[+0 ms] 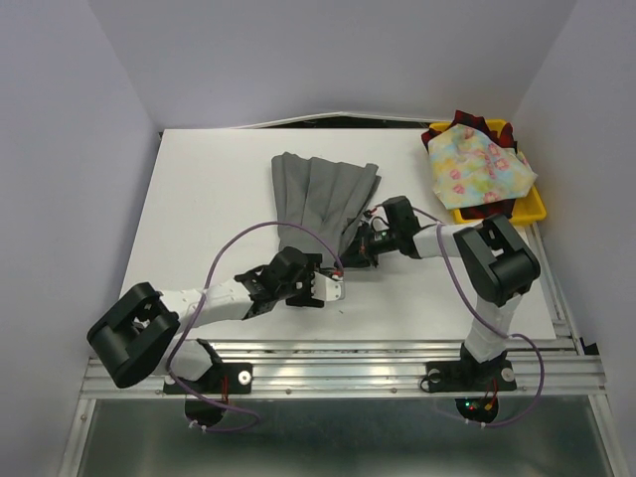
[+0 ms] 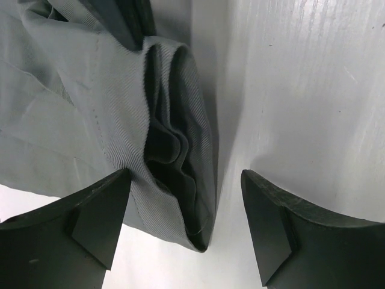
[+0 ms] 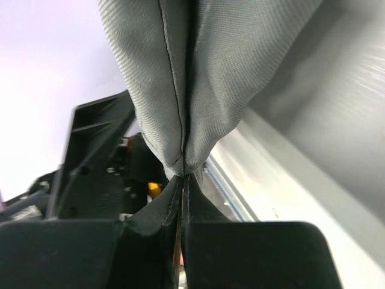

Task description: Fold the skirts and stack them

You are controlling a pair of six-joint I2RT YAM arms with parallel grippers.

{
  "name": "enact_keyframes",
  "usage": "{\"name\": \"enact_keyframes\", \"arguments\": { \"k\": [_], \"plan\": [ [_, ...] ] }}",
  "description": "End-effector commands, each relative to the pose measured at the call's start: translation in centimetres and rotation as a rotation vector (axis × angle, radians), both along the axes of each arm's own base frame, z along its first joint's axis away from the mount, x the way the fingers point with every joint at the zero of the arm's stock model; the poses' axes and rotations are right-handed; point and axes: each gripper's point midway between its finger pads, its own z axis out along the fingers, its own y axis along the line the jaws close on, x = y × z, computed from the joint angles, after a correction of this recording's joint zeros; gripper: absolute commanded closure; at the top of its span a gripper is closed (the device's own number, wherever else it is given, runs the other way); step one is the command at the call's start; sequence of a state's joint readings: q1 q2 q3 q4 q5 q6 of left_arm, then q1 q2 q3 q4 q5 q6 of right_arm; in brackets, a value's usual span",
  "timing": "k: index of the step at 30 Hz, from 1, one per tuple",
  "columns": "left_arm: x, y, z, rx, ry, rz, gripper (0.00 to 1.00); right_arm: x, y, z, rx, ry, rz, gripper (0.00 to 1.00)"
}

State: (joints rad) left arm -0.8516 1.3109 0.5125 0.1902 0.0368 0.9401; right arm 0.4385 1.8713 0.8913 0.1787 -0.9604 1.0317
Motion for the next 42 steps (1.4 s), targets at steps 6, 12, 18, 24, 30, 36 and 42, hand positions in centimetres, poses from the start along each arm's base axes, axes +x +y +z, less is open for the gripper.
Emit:
{"name": "enact_keyframes", "arguments": {
  "k": [6,12,18,24,30,36,42],
  "plan": [
    [1.5,-0.5,-0.4,-0.005,-0.055,0.047,0.23,1.7,-0.2,4.9,0.161,-0.005,-0.051,0.99],
    [3.2,0.1,-0.2,-0.007,-0.074,0.186,0.46,0.9,-0.4,4.9,0.182,-0.013,-0.042,0.99],
    [4.2,-0.3,1.3,-0.036,-0.095,0.229,0.72,0.0,-0.7,4.8,0.184,-0.007,-0.025,0.99],
    [2.8,-0.3,2.5,0.015,-0.003,0.190,1.00,1.7,-3.8,5.2,0.158,-0.196,0.050,0.55],
    [-0.7,0.5,2.9,0.123,0.139,0.163,1.00,7.5,-7.9,6.1,-0.232,-0.443,0.177,0.43],
    [-4.1,0.6,3.9,0.209,0.231,0.119,1.00,14.9,-8.4,9.4,-0.378,-0.658,0.151,0.36],
    [-8.0,0.8,5.8,0.293,0.345,0.043,1.00,24.2,-7.3,7.5,-0.506,-0.894,0.166,0.28]
  ]
}}
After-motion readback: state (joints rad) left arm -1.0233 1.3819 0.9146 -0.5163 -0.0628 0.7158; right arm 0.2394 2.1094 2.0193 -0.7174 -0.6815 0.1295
